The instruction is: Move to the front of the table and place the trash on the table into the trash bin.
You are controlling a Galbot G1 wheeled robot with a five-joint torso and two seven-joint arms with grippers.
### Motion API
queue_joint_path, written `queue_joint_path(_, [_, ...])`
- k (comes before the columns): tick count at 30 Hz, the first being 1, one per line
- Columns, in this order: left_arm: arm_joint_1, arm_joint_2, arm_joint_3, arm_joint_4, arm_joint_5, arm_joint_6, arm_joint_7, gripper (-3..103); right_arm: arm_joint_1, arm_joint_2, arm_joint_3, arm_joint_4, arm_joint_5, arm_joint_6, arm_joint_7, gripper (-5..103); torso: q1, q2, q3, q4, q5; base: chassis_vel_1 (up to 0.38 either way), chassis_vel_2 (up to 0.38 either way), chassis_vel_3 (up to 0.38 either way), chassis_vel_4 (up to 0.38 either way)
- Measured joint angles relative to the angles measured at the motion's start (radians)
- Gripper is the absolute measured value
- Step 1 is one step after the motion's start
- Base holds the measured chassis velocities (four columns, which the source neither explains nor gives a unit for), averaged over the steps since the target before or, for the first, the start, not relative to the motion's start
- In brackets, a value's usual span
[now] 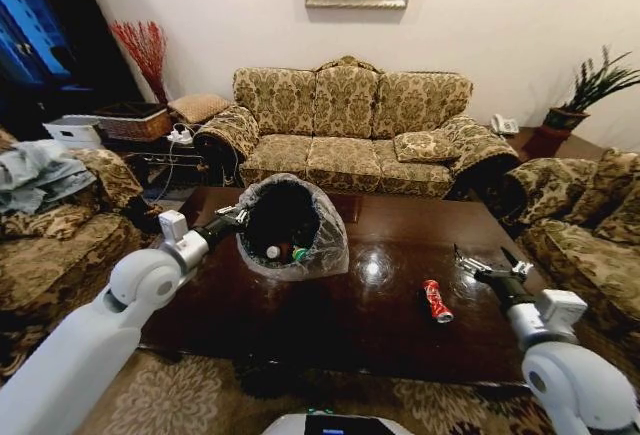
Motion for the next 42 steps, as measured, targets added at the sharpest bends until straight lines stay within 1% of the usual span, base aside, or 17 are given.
queue_joint_path(10, [0.061,-0.001,-0.057,-0.042,-0.002,-0.005,0.000,2,-0.027,0.013,0.020,-0.017,-0.001,0.019,-0.034,100,0.000,0.000,0.000,-0.0001,0.0001,-0.089,-0.080,0.094,0.089])
queue_joint_path(13, [0.079,-0.002,-0.074,-0.056,-0.002,-0.005,0.000,2,-0.032,0.014,0.019,-0.031,-0.014,0.038,-0.036,100,0.000,0.000,0.000,-0.0002,0.0002,-0.116,-0.103,0.099,0.114])
queue_joint_path(14, [0.086,-0.002,-0.079,-0.062,-0.002,-0.006,0.000,2,-0.034,0.015,0.017,-0.038,-0.026,0.048,-0.039,100,0.000,0.000,0.000,-0.0001,0.0001,-0.109,-0.103,0.092,0.108])
queue_joint_path(16, [0.105,-0.006,-0.097,-0.080,-0.003,-0.006,0.000,2,-0.035,0.015,-0.001,-0.075,-0.074,0.105,-0.057,100,0.000,0.000,0.000,-0.0003,0.0002,-0.090,-0.106,0.054,0.088])
queue_joint_path(17, [0.105,-0.006,-0.097,-0.080,-0.003,-0.006,0.000,2,-0.035,0.015,-0.001,-0.075,-0.074,0.105,-0.057,100,0.000,0.000,0.000,-0.0003,0.0002,-0.071,-0.106,0.032,0.077])
queue_joint_path(20, [0.128,-0.014,-0.117,-0.091,0.002,-0.005,0.001,2,-0.016,0.013,-0.066,-0.159,-0.165,0.189,-0.087,100,0.000,0.000,0.000,-0.0002,0.0003,-0.039,-0.075,0.014,0.053])
queue_joint_path(21, [0.128,-0.014,-0.117,-0.091,0.002,-0.005,0.001,2,-0.016,0.013,-0.066,-0.159,-0.165,0.189,-0.087,100,0.000,0.000,0.000,-0.0002,0.0003,-0.019,-0.055,0.004,0.037])
queue_joint_path(22, [0.137,-0.016,-0.123,-0.093,0.007,-0.005,0.001,2,-0.008,0.015,-0.110,-0.191,-0.194,0.206,-0.107,100,0.000,0.000,0.000,-0.0002,0.0005,0.000,0.000,0.000,0.000])
queue_joint_path(23, [0.140,-0.017,-0.125,-0.093,0.008,-0.005,0.001,2,-0.006,0.017,-0.121,-0.198,-0.199,0.208,-0.110,100,0.000,0.000,0.000,-0.0002,0.0003,0.000,0.000,0.000,0.000])
queue_joint_path(25, [0.158,-0.020,-0.136,-0.097,0.014,-0.005,0.002,2,0.015,0.030,-0.223,-0.248,-0.217,0.212,-0.126,100,0.000,0.000,0.000,0.0001,-0.0001,0.000,0.000,0.000,0.000])
queue_joint_path(26, [0.158,-0.020,-0.136,-0.097,0.014,-0.005,0.002,2,0.015,0.030,-0.223,-0.248,-0.217,0.212,-0.126,100,0.000,0.000,0.000,0.0001,-0.0001,0.000,0.000,0.000,0.000])
queue_joint_path(29, [0.187,-0.027,-0.150,-0.112,0.021,-0.005,0.003,2,0.098,0.050,-0.350,-0.344,-0.248,0.207,-0.130,100,0.000,0.000,0.000,0.0002,0.0000,0.000,0.000,0.000,0.000])
queue_joint_path(30, [0.187,-0.027,-0.150,-0.112,0.021,-0.005,0.003,2,0.098,0.050,-0.350,-0.344,-0.248,0.207,-0.130,100,0.000,0.000,0.000,0.0002,0.0000,0.000,0.000,0.000,0.000])
queue_joint_path(31, [0.193,-0.029,-0.153,-0.118,0.022,-0.005,0.003,2,0.127,0.056,-0.373,-0.377,-0.260,0.201,-0.128,100,0.000,0.000,0.000,0.0001,0.0000,0.000,0.000,0.000,0.000])
queue_joint_path(32, [0.211,-0.032,-0.162,-0.129,0.025,-0.005,0.003,2,0.170,0.065,-0.396,-0.443,-0.265,0.175,-0.113,100,0.000,0.000,0.000,0.0000,0.0003,0.000,0.000,0.000,0.000])
queue_joint_path(36, [0.227,-0.036,-0.168,-0.132,0.030,-0.005,0.003,2,0.186,0.064,-0.401,-0.496,-0.255,0.157,-0.111,100,0.000,0.000,0.000,-0.0001,-0.0001,0.000,0.000,0.000,0.000])
queue_joint_path(42, [0.233,-0.033,-0.182,-0.132,0.031,-0.005,0.004,2,0.204,0.066,-0.401,-0.551,-0.222,0.162,-0.107,100,0.000,0.000,0.000,-0.0002,0.0001,0.000,0.000,0.000,0.000])
